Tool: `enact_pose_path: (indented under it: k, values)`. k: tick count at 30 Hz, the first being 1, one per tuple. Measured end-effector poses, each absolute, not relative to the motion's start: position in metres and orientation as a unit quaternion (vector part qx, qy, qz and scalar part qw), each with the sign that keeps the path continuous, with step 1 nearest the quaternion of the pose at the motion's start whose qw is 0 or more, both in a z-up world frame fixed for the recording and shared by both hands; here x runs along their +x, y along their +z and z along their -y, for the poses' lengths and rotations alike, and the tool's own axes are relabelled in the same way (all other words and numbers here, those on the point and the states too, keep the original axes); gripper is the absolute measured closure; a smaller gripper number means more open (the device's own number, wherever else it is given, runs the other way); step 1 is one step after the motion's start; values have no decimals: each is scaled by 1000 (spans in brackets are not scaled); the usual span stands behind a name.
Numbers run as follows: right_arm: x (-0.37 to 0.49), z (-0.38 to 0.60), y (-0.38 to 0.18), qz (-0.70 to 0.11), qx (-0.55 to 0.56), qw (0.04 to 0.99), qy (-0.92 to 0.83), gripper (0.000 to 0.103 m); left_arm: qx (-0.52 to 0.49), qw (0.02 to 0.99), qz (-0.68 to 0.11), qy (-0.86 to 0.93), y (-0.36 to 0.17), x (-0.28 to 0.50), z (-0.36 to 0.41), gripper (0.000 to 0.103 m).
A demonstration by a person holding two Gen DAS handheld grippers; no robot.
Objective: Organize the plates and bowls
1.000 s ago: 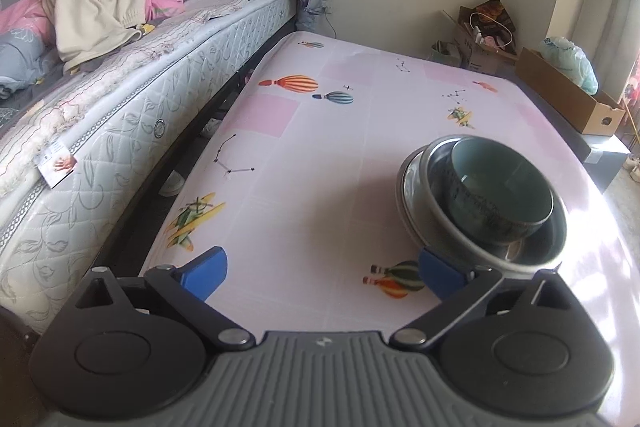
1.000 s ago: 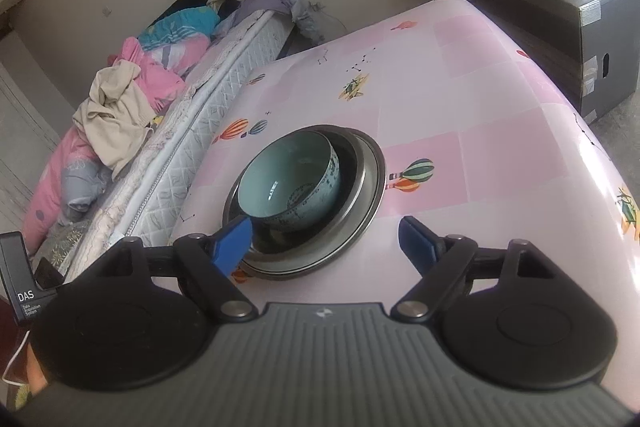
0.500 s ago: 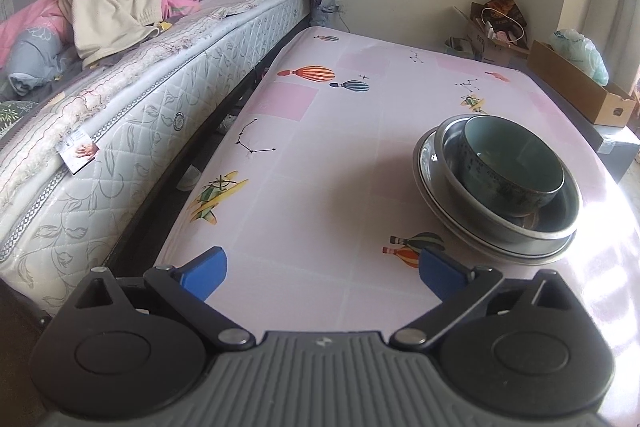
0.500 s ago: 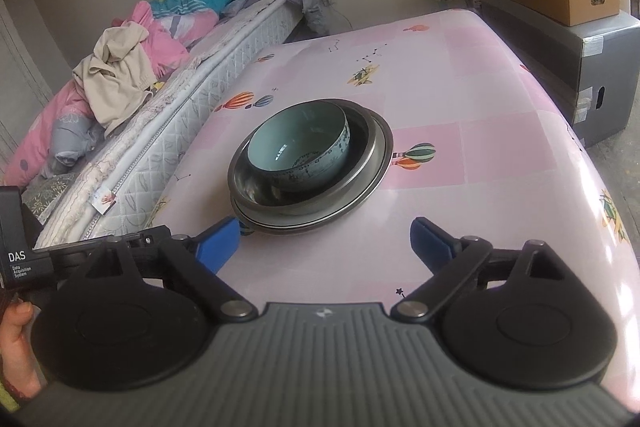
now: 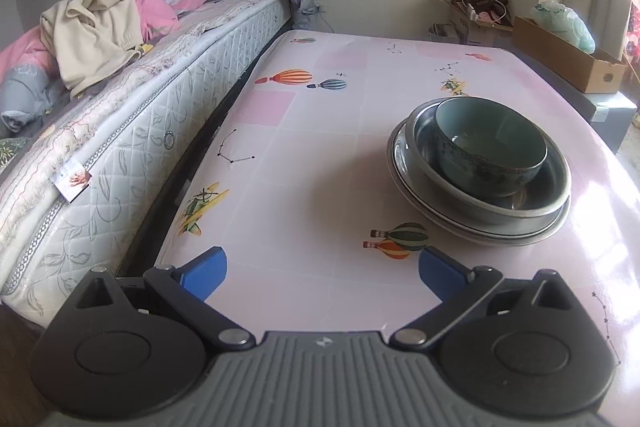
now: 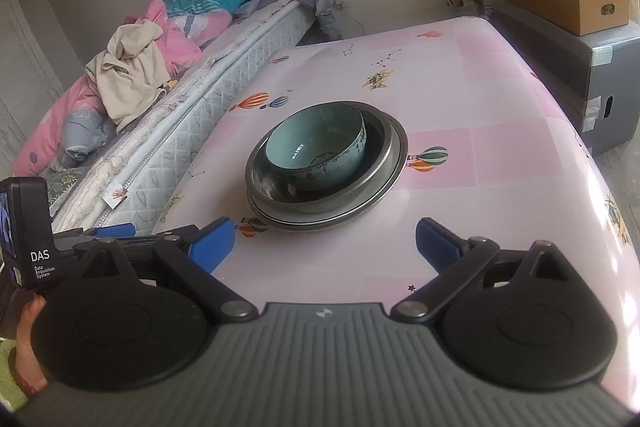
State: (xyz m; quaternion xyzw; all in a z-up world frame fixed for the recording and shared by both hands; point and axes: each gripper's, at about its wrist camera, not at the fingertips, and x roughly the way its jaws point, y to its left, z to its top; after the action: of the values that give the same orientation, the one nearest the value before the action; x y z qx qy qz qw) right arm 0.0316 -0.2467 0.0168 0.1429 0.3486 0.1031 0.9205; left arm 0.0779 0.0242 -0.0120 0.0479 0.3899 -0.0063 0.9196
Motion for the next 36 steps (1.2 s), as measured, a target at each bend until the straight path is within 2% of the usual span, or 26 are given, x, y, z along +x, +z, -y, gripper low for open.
enact_pose_path:
  k: [17, 36]
  values:
    - [34, 239, 14, -357, 143, 915, 118, 2, 16, 900, -435, -1, -19, 86, -30, 0]
    - [37, 226, 17, -371, 120, 914, 113, 1, 24, 898, -440, 12, -16, 84, -21, 0]
